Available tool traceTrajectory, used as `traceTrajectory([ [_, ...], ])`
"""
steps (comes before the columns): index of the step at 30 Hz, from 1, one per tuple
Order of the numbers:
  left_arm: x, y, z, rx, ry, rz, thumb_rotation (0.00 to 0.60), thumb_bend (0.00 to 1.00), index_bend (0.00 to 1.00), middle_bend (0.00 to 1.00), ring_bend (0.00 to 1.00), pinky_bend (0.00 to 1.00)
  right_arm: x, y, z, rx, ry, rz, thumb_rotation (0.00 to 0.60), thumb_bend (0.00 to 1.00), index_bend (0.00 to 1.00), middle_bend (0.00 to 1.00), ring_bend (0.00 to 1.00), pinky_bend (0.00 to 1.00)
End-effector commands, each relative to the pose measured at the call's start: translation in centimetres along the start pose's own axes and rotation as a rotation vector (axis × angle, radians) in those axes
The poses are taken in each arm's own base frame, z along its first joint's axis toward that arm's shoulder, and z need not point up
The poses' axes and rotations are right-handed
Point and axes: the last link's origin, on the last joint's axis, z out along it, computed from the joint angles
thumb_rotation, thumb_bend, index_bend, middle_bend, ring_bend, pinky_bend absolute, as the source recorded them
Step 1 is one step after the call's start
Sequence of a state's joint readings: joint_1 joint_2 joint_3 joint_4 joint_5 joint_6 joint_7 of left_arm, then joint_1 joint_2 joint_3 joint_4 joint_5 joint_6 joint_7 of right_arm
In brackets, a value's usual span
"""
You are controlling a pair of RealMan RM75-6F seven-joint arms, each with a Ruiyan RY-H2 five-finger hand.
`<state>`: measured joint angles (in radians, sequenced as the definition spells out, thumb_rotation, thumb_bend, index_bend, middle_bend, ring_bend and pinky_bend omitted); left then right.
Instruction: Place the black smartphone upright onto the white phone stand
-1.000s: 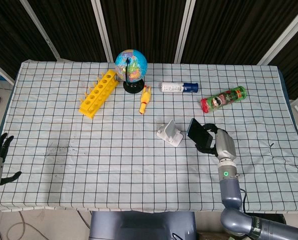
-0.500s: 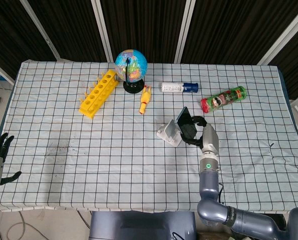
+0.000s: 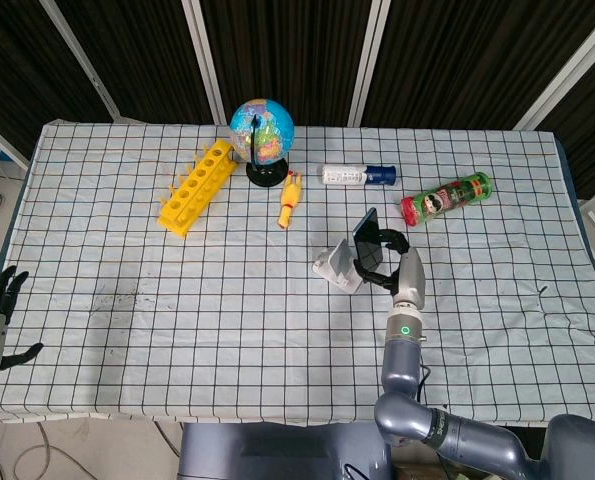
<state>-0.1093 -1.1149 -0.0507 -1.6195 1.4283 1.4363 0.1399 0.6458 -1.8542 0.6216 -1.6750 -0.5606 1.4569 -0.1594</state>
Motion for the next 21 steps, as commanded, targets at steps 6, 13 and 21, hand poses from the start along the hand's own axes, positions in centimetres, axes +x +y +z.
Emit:
traceTrajectory([
  [6, 0.0, 0.0, 0.0, 0.001, -0.001, -0.004, 0.600, 0.01, 0.00, 0.00, 0.00, 0.00, -1.0, 0.4, -0.3, 0.007, -0.009, 0.047, 0.600, 0.45, 0.75, 0.68, 0.26, 0.18],
  [13, 0.1, 0.0, 0.0, 0.001, -0.003, -0.010, 0.600, 0.01, 0.00, 0.00, 0.00, 0.00, -2.0, 0.9, -0.5, 0.007, -0.022, 0.067, 0.600, 0.45, 0.75, 0.68, 0.26, 0.18],
  [21, 0.1, -0.1, 0.0, 0.002, -0.012, -0.015, 0.600, 0.01, 0.00, 0.00, 0.00, 0.00, -2.5, 1.1, -0.3, 0.002, -0.029, 0.075, 0.600, 0.46, 0.75, 0.68, 0.26, 0.18],
])
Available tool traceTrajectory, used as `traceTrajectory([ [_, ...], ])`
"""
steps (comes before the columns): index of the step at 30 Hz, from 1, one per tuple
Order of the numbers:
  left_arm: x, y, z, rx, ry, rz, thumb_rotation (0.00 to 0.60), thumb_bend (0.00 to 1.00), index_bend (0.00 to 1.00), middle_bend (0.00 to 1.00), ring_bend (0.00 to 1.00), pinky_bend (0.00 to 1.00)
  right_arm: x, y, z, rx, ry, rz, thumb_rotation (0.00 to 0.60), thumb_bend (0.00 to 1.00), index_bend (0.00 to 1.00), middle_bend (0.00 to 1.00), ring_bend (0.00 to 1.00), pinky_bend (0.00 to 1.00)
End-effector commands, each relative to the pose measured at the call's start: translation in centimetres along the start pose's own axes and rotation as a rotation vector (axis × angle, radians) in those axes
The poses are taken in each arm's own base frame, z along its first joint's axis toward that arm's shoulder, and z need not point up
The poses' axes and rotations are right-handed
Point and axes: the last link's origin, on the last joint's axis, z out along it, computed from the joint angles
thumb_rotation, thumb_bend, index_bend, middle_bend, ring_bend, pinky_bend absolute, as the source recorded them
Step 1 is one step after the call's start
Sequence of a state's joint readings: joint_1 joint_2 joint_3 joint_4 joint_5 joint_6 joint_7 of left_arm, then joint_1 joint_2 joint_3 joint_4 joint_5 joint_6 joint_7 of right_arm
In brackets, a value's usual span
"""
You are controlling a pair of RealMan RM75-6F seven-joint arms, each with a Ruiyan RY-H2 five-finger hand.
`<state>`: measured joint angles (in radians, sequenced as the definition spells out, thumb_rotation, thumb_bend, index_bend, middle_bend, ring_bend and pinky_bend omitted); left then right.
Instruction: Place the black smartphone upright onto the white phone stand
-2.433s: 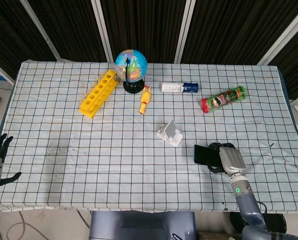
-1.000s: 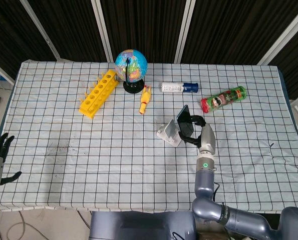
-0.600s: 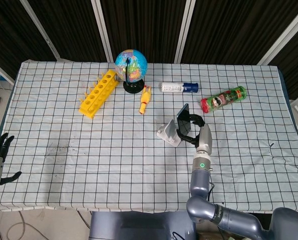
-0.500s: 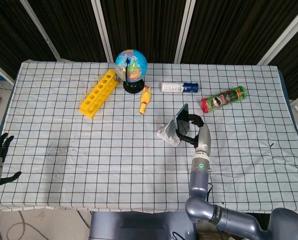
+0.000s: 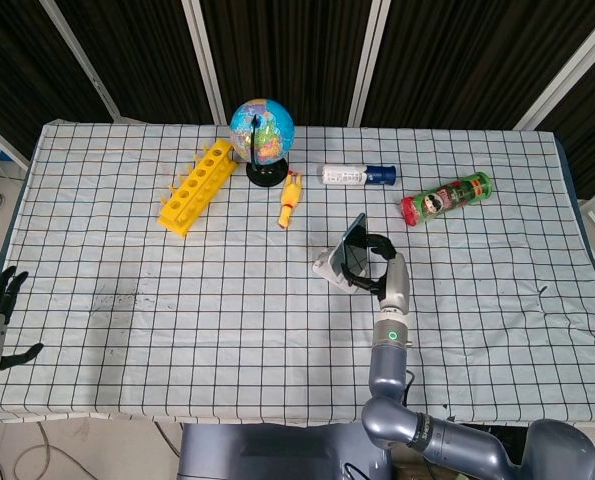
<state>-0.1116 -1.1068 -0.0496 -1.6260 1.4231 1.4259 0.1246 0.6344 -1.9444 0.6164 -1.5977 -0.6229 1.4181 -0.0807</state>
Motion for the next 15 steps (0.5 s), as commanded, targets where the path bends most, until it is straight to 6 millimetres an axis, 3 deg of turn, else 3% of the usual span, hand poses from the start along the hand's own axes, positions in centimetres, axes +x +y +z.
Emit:
traceTrajectory([
  [1, 0.00, -0.02, 0.01, 0.000, -0.001, -0.001, 0.600, 0.01, 0.00, 0.00, 0.00, 0.00, -0.13, 0.01, 0.08, -0.002, 0.000, 0.000, 0.600, 0.45, 0.75, 0.68, 0.26, 0.18],
  [15, 0.04, -0.08, 0.04, 0.003, -0.007, -0.008, 0.600, 0.01, 0.00, 0.00, 0.00, 0.00, -1.00, -0.07, 0.04, -0.004, -0.008, 0.020, 0.600, 0.46, 0.75, 0.68, 0.26, 0.18],
])
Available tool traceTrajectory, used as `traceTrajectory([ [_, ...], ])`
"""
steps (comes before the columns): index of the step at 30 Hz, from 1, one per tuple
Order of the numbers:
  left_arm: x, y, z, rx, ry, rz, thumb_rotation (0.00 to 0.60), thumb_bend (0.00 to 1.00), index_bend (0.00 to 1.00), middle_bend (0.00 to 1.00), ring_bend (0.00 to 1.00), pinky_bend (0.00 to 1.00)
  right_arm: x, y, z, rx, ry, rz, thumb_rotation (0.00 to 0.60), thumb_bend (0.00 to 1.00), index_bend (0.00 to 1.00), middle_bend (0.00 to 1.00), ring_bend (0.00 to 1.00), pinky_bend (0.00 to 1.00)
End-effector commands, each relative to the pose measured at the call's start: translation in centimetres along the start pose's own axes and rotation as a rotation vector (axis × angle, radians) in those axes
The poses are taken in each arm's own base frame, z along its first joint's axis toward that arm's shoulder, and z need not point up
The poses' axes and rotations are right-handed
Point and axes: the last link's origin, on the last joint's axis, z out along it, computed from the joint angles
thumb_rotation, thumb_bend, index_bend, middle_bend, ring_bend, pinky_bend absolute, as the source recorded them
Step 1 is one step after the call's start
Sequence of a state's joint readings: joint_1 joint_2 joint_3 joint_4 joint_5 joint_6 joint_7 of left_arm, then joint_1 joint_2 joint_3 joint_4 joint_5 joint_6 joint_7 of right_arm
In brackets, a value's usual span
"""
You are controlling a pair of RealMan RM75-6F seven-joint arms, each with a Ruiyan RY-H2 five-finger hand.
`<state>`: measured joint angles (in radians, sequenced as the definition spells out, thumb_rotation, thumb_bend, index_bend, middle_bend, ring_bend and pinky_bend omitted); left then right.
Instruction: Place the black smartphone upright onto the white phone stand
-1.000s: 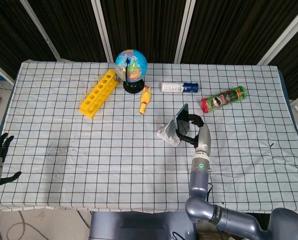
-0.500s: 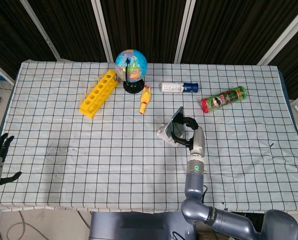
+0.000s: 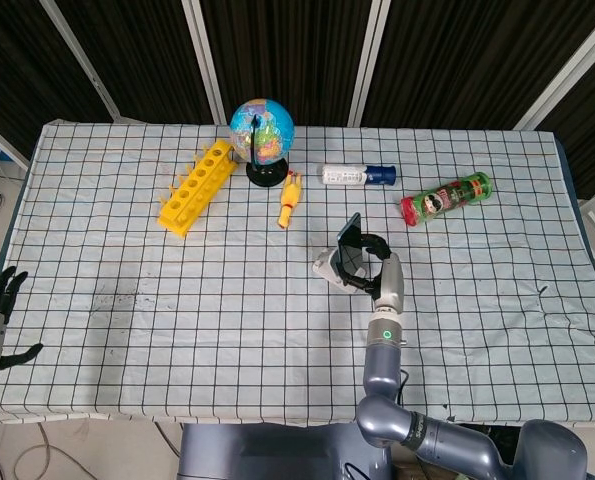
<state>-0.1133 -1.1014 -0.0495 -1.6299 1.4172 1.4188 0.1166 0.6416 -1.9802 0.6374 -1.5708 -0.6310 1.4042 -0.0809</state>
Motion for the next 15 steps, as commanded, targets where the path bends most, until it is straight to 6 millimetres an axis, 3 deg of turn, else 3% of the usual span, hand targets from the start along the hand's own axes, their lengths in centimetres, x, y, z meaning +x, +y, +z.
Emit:
traceTrajectory([
  [1, 0.00, 0.00, 0.00, 0.000, -0.001, 0.000, 0.600, 0.01, 0.00, 0.00, 0.00, 0.00, -0.07, 0.03, 0.03, -0.001, 0.000, 0.001, 0.600, 0.46, 0.75, 0.68, 0.26, 0.18],
  [15, 0.02, -0.05, 0.02, 0.004, -0.008, -0.010, 0.600, 0.01, 0.00, 0.00, 0.00, 0.00, -0.67, 0.35, 0.24, 0.004, -0.004, -0.004, 0.600, 0.47, 0.75, 0.68, 0.26, 0.18],
])
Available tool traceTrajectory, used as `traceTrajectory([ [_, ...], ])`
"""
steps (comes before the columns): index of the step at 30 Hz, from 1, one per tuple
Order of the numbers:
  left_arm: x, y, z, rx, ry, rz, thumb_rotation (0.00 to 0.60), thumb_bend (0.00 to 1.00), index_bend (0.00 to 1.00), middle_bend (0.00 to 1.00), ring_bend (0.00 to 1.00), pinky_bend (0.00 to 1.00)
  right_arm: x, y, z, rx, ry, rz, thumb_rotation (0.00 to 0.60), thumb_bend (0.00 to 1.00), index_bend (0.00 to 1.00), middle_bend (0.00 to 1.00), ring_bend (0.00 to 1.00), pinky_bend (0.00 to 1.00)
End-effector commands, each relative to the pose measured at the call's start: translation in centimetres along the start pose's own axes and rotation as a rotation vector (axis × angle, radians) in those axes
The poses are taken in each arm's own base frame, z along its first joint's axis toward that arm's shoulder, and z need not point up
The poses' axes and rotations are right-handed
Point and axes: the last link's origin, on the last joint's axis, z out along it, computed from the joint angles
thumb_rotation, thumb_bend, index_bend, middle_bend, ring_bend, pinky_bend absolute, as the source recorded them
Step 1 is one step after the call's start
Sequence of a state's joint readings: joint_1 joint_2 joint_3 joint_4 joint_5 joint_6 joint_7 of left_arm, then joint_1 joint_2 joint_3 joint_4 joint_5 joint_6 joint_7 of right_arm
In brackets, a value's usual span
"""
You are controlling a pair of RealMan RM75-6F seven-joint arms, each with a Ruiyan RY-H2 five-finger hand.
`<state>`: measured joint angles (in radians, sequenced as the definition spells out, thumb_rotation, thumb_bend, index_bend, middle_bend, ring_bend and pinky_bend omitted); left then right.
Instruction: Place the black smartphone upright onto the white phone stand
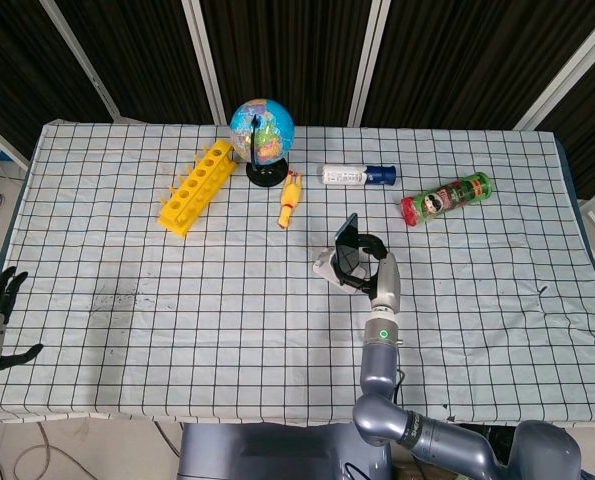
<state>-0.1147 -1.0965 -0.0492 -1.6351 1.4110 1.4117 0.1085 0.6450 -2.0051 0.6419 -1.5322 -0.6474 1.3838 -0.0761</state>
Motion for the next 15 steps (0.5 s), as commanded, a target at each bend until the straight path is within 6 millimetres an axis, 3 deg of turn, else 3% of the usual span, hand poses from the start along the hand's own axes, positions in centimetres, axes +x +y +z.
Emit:
traceTrajectory([
  [1, 0.00, 0.00, 0.00, 0.000, -0.001, -0.003, 0.600, 0.01, 0.00, 0.00, 0.00, 0.00, -0.07, 0.04, 0.04, 0.003, 0.002, -0.001, 0.600, 0.47, 0.75, 0.68, 0.26, 0.18],
  [15, 0.03, -0.01, -0.01, 0.001, -0.006, -0.009, 0.600, 0.01, 0.00, 0.00, 0.00, 0.00, -0.08, 0.05, 0.13, 0.011, 0.007, 0.012, 0.600, 0.47, 0.75, 0.68, 0.26, 0.18],
])
